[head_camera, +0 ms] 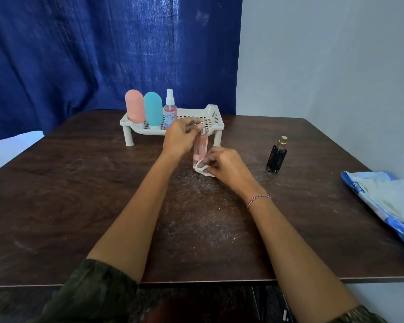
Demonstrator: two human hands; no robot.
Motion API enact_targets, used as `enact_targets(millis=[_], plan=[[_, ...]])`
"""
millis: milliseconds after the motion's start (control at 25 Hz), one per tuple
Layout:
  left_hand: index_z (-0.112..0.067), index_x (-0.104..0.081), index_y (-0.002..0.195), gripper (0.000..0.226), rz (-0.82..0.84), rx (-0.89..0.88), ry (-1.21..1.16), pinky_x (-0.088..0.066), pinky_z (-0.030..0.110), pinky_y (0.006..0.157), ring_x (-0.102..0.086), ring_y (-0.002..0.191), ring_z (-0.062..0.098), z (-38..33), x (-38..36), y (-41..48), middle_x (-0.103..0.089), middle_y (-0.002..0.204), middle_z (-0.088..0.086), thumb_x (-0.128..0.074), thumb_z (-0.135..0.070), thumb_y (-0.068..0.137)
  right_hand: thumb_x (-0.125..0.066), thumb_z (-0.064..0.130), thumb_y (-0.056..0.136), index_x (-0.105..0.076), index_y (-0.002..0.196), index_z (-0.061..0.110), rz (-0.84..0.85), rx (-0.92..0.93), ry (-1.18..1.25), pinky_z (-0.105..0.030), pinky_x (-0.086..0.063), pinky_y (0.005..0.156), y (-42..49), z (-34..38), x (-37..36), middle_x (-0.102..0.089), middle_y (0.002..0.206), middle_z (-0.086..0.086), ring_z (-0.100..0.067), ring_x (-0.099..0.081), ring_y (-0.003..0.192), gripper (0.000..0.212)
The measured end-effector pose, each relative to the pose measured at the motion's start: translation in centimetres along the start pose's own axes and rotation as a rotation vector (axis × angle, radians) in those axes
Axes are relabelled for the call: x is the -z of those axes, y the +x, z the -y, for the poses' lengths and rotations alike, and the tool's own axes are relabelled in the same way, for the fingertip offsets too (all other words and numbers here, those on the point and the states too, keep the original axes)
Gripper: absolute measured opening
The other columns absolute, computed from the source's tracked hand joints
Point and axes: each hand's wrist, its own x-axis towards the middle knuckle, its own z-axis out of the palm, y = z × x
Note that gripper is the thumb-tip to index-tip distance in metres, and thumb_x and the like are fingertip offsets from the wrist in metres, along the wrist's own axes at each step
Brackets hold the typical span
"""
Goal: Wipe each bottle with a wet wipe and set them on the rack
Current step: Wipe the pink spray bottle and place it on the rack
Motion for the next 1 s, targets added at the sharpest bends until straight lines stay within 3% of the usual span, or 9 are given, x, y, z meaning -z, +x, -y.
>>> enact_targets(millis=[160, 400, 600, 760, 1000], plan=[[-0.015, -0.065, 0.115, 0.024, 0.032, -0.01, -0.015, -0.055, 0.029, 0.084, -0.062, 0.096, 0.007, 0.0, 0.4, 0.1, -0.068, 0.116, 0.004, -0.06, -0.021, 0.092, -0.07, 0.004, 0.078, -0.071, 0.1, 0.006, -0.177, 0.009, 0.014, -0.031, -0.054, 0.084, 0.1, 0.2, 0.3, -0.065, 0.099, -0.005, -0.015, -0.062, 0.088, 0.022], [-0.009, -0.065, 0.114, 0.024, 0.089, -0.065, -0.03, -0.053, 0.035, 0.091, -0.064, 0.106, 0.016, -0.4, 0.2, -0.2, -0.067, 0.117, 0.01, -0.061, -0.016, 0.091, -0.066, 0.005, 0.082, -0.067, 0.105, 0.002, -0.377, 0.005, 0.057, -0.033, -0.055, 0.085, -0.1, 0.9, 0.7, -0.06, 0.11, -0.008, -0.018, -0.058, 0.107, 0.023], [-0.007, -0.065, 0.114, 0.023, 0.161, -0.114, -0.078, -0.052, 0.024, 0.086, -0.062, 0.104, 0.01, -0.6, 0.2, -0.4, -0.067, 0.116, 0.008, -0.058, -0.01, 0.092, -0.063, 0.003, 0.084, -0.064, 0.112, 0.002, -0.37, 0.018, 0.024, -0.038, -0.052, 0.092, -0.2, 1.4, 0.8, -0.056, 0.116, -0.012, -0.023, -0.052, 0.116, 0.028], [-0.009, -0.063, 0.11, 0.019, 0.25, -0.146, -0.141, -0.047, 0.007, 0.073, -0.06, 0.09, -0.006, -0.7, 0.5, -0.7, -0.064, 0.106, -0.003, -0.052, -0.007, 0.095, -0.061, 0.0, 0.084, -0.066, 0.108, 0.001, -0.44, -0.01, 0.058, -0.033, -0.052, 0.091, -0.1, 1.0, 1.2, -0.058, 0.11, -0.011, -0.02, -0.056, 0.108, 0.024], [-0.012, -0.061, 0.108, 0.02, 0.327, -0.095, -0.239, -0.046, 0.01, 0.069, -0.061, 0.092, 0.004, -0.5, 0.9, -0.7, -0.063, 0.107, 0.002, -0.045, -0.006, 0.098, -0.062, -0.001, 0.084, -0.067, 0.104, 0.001, -0.461, -0.054, 0.096, -0.029, -0.051, 0.09, -0.2, 0.8, 1.4, -0.059, 0.109, -0.009, -0.019, -0.058, 0.106, 0.021]])
